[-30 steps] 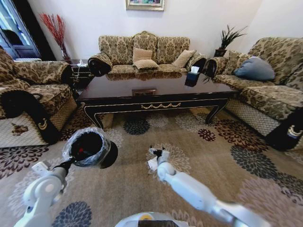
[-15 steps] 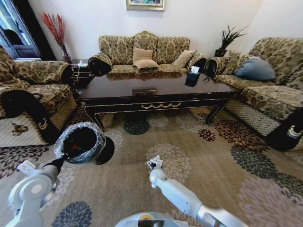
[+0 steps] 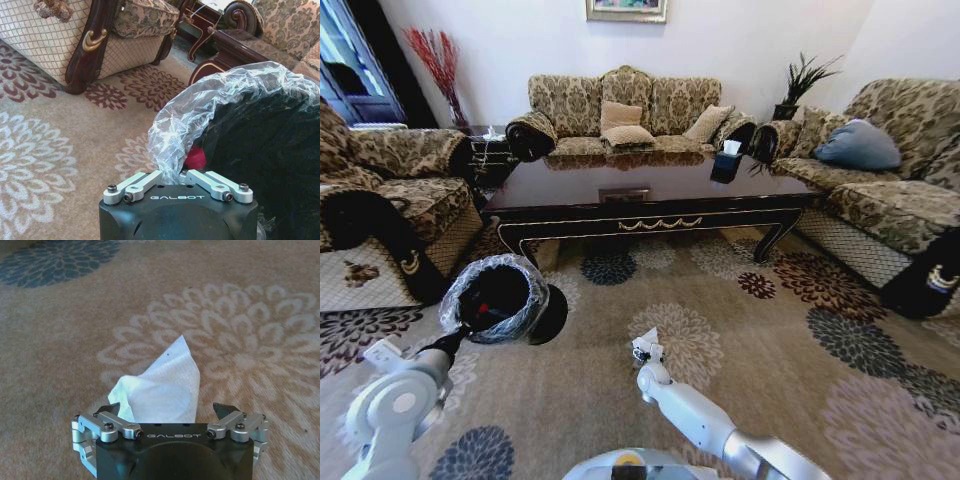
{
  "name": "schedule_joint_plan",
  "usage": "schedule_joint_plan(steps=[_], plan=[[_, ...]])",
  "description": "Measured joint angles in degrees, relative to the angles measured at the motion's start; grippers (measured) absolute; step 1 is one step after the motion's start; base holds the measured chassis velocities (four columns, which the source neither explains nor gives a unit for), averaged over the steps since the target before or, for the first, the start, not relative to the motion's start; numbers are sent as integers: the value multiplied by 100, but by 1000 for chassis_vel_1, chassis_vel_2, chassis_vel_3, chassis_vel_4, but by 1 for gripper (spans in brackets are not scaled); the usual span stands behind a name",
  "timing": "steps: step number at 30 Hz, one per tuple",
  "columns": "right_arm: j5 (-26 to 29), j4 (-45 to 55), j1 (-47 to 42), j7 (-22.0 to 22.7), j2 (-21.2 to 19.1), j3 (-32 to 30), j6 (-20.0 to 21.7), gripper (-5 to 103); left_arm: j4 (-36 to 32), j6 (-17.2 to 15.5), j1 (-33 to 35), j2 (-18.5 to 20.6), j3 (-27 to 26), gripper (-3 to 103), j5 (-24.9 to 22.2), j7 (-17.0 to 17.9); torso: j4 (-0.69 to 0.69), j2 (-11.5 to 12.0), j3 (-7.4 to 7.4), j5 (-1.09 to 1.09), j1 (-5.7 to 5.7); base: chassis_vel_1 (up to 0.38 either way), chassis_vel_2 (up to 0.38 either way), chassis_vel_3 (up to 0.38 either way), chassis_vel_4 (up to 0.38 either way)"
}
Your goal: Move to the front of the table and pick up the trash from the floor, then place it into the trash bin.
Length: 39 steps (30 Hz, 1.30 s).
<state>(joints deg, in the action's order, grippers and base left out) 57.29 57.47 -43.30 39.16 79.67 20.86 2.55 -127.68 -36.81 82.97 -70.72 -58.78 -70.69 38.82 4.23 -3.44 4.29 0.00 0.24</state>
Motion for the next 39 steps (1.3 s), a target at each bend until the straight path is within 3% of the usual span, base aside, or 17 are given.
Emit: schedule_joint_plan(steps=[6,7,10,13,15,20,22,29,31,34,39], plan=[[-97,-361,113,-261,89,-58,-96,97,82,-16,-9,49,24,2,16,-6,0,0,0,0,0,0,0,0,0],[-117,-452,133,-326,97,-60,-97,87,111,-27,-20,73,26,2,16,-6,0,0,0,0,0,0,0,0,0],[-129,-526,140,-383,101,-60,-97,82,137,-30,-32,97,26,2,16,-6,1,0,0,0,0,0,0,0,0],[-137,-552,134,-411,104,-69,-97,65,174,-35,-45,114,42,2,20,-10,0,0,0,0,0,0,0,0,0],[-141,-541,125,-412,103,-69,-97,65,182,-36,-50,116,52,2,27,-11,0,0,0,0,0,0,0,0,0],[-234,-334,52,-454,22,-13,-161,38,227,-38,-81,126,102,2,55,-18,1,0,0,0,0,0,0,0,0],[-254,-255,36,-477,-15,11,-192,38,236,-38,-82,127,112,2,60,-18,0,0,0,0,0,0,0,0,0],[-341,197,-58,-693,-241,86,-448,6,281,-38,-84,85,230,2,145,-27,0,0,0,1,0,0,0,0,0],[-380,226,-63,-747,-263,91,-503,6,290,-38,-84,76,243,2,158,-30,1,0,0,1,0,0,0,0,0],[-935,312,-62,-1210,-407,103,-1005,1,368,-38,-75,21,343,2,242,-92,1,0,0,1,0,0,0,0,0],[-973,989,36,-1384,-586,72,-1208,0,604,-7,-103,-62,548,2,404,-190,0,0,0,1,0,0,0,0,0]])
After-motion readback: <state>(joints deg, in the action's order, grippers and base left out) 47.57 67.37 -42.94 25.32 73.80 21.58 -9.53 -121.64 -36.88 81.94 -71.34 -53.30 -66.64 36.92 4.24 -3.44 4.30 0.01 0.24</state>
